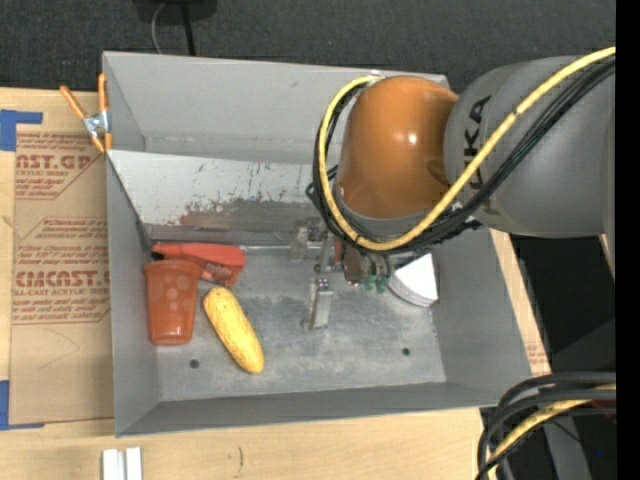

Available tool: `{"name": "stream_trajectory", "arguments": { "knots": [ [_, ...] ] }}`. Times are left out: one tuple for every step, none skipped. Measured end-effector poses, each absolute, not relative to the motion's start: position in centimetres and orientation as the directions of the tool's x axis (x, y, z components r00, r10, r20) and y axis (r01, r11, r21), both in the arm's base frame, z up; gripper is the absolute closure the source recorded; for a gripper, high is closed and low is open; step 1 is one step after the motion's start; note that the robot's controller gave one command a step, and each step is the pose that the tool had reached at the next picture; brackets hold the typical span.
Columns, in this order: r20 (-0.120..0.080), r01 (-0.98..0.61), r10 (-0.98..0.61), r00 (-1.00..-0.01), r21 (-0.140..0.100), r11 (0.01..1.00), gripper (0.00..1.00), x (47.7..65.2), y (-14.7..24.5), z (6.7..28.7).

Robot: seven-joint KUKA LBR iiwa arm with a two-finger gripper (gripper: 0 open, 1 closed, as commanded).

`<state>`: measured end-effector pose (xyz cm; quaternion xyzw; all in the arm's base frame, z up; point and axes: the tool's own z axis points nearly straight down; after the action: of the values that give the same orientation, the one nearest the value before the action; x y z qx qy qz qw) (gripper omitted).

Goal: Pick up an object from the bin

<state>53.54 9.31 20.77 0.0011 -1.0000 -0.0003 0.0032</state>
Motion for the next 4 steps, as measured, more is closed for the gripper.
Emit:
{"name": "stream_trajectory", "arguments": {
  "knots": [
    [-0.001,-0.001,-0.001,-1.0,0.001,1.0,0.0,53.7,9.3,21.2],
    [-0.006,0.003,0.003,-1.0,0.002,1.0,0.0,55.7,13.8,17.2],
    [0.004,0.117,0.117,-0.993,0.005,0.993,0.0,54.9,16.2,14.1],
    [-0.005,0.069,0.069,-0.998,0.002,0.998,0.0,55.4,15.6,11.5]
  ]
}}
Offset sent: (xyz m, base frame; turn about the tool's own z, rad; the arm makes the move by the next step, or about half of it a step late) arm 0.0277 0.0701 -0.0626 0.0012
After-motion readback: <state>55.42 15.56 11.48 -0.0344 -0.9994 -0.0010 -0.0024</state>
